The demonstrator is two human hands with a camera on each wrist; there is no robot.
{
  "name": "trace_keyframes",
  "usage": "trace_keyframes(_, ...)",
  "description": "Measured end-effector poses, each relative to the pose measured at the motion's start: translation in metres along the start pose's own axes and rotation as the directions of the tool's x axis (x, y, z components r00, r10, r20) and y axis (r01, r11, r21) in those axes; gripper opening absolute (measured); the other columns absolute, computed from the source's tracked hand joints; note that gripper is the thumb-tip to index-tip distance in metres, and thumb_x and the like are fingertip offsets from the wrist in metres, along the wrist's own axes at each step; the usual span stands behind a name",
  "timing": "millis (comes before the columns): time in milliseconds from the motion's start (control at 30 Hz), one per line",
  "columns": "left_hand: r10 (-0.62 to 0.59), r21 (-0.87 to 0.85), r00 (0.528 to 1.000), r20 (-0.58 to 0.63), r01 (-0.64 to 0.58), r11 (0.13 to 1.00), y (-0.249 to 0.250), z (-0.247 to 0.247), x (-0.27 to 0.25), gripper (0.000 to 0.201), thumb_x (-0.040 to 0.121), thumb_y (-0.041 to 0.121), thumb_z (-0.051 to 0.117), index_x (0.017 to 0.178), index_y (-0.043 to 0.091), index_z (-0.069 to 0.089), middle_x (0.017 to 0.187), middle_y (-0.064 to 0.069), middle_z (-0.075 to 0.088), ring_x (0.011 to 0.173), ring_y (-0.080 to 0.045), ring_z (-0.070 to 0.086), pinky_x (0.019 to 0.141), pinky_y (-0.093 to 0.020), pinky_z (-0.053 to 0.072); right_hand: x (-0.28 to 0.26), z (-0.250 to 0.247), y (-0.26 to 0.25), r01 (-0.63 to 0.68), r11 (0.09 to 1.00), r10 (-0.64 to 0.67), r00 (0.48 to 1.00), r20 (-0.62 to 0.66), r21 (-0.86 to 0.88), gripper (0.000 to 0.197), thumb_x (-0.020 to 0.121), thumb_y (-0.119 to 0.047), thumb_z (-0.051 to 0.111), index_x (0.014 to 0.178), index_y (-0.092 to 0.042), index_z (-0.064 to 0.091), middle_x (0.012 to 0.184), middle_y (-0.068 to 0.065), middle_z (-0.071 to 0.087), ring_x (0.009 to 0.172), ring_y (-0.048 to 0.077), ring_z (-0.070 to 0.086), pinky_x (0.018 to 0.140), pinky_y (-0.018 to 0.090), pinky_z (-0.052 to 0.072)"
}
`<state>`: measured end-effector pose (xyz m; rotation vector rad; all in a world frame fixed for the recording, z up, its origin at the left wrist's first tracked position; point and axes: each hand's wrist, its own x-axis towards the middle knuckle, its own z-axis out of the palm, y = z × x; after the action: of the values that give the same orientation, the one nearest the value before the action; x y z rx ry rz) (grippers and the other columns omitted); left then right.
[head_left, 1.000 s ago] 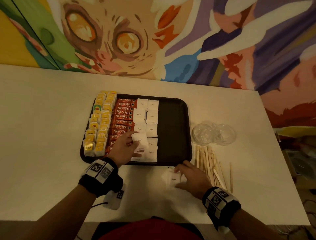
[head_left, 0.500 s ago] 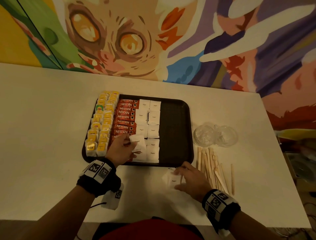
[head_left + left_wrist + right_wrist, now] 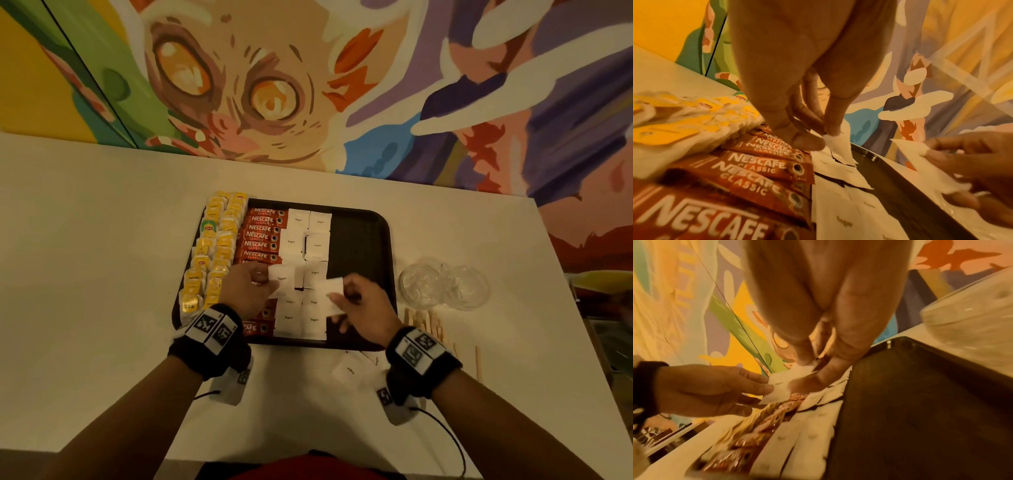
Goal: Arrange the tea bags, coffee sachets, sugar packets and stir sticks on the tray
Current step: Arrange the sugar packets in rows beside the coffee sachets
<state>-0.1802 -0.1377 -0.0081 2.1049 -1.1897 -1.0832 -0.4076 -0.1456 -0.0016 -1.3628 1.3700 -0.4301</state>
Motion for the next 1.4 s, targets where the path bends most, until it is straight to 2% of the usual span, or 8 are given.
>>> trace_keyframes(100,-0.033,0.026,0.998,-0.060,0.035,0.999,0.007,0.002,0.012,0.030,0.082,0.024,0.075,0.107,0.012,0.065,0.101,0.003,0.063,0.095,-0.014,0.058,0.083,-0.027,0.045,0.030,0.002,-0.008,-0.063,0.998,0.062,0.993,-0.102,-0.004,0.018,0.094,-0.023,0.063,0.109,-0.014,0.058,0.102,0.004,0.068,0.070,0.017,0.073,0.068,0.029,0.061)
trace_keyframes(233,-0.072,0.055,0.996,-0.053,0.075,0.996,0.013,0.006,0.029,0.025,0.077,0.029,0.078,0.096,0.014,0.069,0.098,0.001,0.069,0.094,-0.017,0.064,0.088,-0.032,0.050,0.058,0.006,-0.008,-0.190,0.982,0.187,0.977,-0.104,-0.011,0.013,0.097,-0.018,0.058,0.108,-0.012,0.062,0.107,0.005,0.069,0.080,0.015,0.074,0.084,0.032,0.059)
trace_keyframes(433,-0.103,0.137,0.994,0.025,0.099,0.986,0.020,0.012,0.044,0.024,0.073,0.027,0.082,0.091,0.015,0.071,0.094,-0.003,0.070,0.090,-0.021,0.066,0.089,-0.041,0.055,0.079,0.016,-0.001,-0.264,0.960,0.250,0.958,-0.142,-0.094,0.030,0.095,-0.019,0.063,0.122,-0.007,0.061,0.106,0.008,0.069,0.079,0.019,0.071,0.063,0.025,0.059)
trace_keyframes(667,-0.089,0.250,0.996,0.000,0.086,0.964,0.021,0.020,0.048,0.020,0.077,0.026,0.079,0.090,0.015,0.069,0.106,-0.006,0.065,0.104,-0.021,0.059,0.099,-0.030,0.041,0.086,0.022,0.006,-0.281,0.954,0.254,0.943,-0.216,-0.103,0.017,0.087,-0.021,0.073,0.097,-0.016,0.060,0.103,0.010,0.069,0.087,0.025,0.071,0.075,0.034,0.061)
trace_keyframes(800,-0.065,0.274,0.996,-0.055,0.077,0.959,0.018,0.022,0.041,0.016,0.082,0.019,0.073,0.094,0.011,0.067,0.110,-0.006,0.062,0.104,-0.020,0.056,0.084,-0.021,0.031,0.088,0.024,0.007,-0.269,0.958,0.239,0.941,-0.241,-0.098,0.020,0.086,-0.022,0.074,0.097,-0.017,0.058,0.105,0.010,0.068,0.091,0.024,0.070,0.083,0.040,0.060)
trace_keyframes(1033,-0.012,0.391,1.000,0.013,0.006,0.920,0.023,0.023,0.033,0.020,0.087,0.017,0.068,0.106,0.009,0.065,0.120,-0.007,0.054,0.114,-0.023,0.048,0.094,-0.027,0.038,0.088,0.026,0.004,-0.266,0.958,0.231,0.939,-0.253,-0.110,0.020,0.087,-0.022,0.073,0.095,-0.018,0.055,0.105,0.010,0.067,0.091,0.025,0.069,0.083,0.040,0.060)
trace_keyframes(1167,-0.021,0.450,0.993,0.113,-0.032,0.892,0.026,0.025,0.031,0.030,0.081,0.037,0.073,0.106,0.024,0.062,0.114,0.001,0.061,0.107,-0.019,0.055,0.089,-0.032,0.044,0.088,0.025,0.004,-0.270,0.957,0.237,0.940,-0.244,-0.110,0.020,0.087,-0.022,0.073,0.095,-0.018,0.054,0.104,0.011,0.067,0.089,0.024,0.070,0.081,0.040,0.060)
trace_keyframes(1400,0.010,0.613,0.981,0.194,-0.129,0.779,0.026,0.025,0.026,0.052,0.076,0.045,0.075,0.123,0.033,0.059,0.128,0.003,0.051,0.131,-0.027,0.029,0.101,-0.045,0.040,0.087,0.023,0.005,-0.286,0.952,0.254,0.936,-0.245,-0.106,0.020,0.088,-0.022,0.072,0.096,-0.018,0.054,0.103,0.011,0.068,0.086,0.024,0.071,0.075,0.036,0.061)
